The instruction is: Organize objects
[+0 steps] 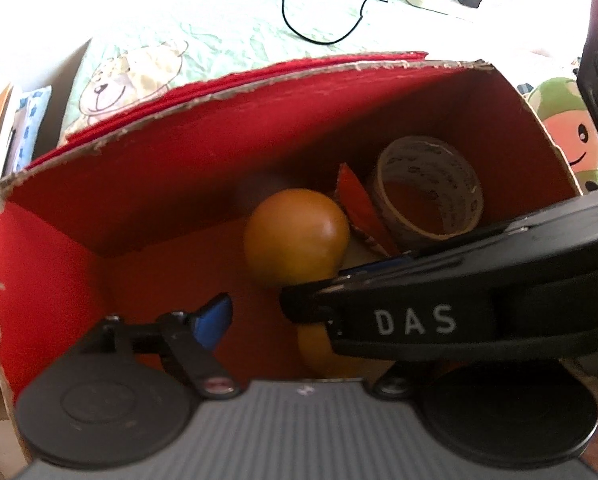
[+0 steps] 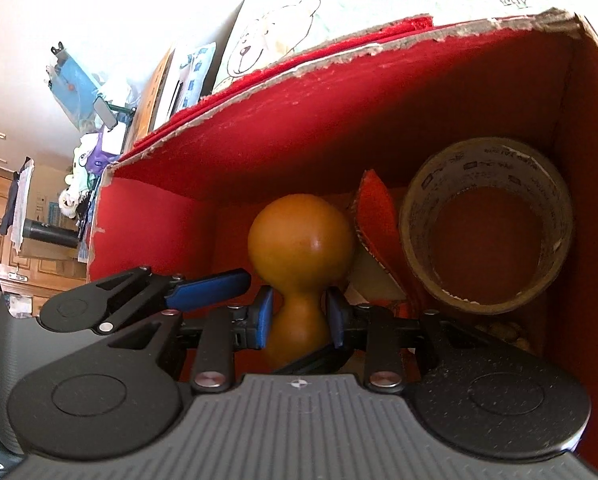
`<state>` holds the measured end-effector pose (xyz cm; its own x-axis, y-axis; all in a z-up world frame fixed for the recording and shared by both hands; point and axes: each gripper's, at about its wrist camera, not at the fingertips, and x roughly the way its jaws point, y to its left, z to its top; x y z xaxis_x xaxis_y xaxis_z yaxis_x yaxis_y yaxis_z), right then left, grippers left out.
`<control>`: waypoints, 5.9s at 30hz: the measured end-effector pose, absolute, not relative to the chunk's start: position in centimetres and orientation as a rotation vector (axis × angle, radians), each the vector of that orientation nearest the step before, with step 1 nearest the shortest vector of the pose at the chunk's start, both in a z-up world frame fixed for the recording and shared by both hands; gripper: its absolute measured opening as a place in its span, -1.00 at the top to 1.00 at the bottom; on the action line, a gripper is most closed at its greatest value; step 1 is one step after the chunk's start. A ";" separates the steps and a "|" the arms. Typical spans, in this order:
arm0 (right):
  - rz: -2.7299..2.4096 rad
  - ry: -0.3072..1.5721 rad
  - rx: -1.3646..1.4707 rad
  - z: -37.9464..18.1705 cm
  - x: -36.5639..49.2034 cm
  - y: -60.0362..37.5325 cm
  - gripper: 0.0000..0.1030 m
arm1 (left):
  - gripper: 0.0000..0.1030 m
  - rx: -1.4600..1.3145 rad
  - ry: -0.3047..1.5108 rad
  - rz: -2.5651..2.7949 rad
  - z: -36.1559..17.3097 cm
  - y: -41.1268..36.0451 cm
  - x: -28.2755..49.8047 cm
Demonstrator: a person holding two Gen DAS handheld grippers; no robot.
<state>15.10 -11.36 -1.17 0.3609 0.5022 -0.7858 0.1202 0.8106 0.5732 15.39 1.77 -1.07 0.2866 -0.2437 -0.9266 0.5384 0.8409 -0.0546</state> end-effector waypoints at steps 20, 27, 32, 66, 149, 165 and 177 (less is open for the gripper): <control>0.222 1.112 0.634 -0.8 14.6 -11.7 0.36 | -0.67 0.345 1.104 -0.465 -1.3 1.3 15.4; 0.210 1.106 0.635 -1.0 14.7 -11.6 0.36 | -0.68 0.348 1.100 -0.461 -1.2 1.2 15.3; 0.203 1.098 0.638 -0.9 14.6 -11.7 0.36 | -0.68 0.345 1.104 -0.460 -1.4 1.0 15.1; 0.199 1.049 0.621 -0.5 14.2 -11.5 0.36 | -0.65 0.378 1.047 -0.377 -1.2 1.1 15.0; 0.207 0.832 0.493 5.0 -1.0 -5.2 0.34 | -0.83 0.233 0.926 -0.210 4.8 11.3 -1.0; 0.260 1.049 0.588 -0.5 0.6 -2.7 0.17 | -0.88 0.127 1.100 -0.285 -1.3 14.3 -1.2; 0.262 1.155 0.657 -3.4 2.1 -1.9 0.01 | -0.73 0.199 1.141 -0.327 -3.7 13.2 -0.7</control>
<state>2.08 -1.90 -3.41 0.3996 0.5138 -0.7591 0.1358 0.7858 0.6034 -0.74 13.20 -3.68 0.3768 -0.1533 -0.9135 0.3543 0.9351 -0.0108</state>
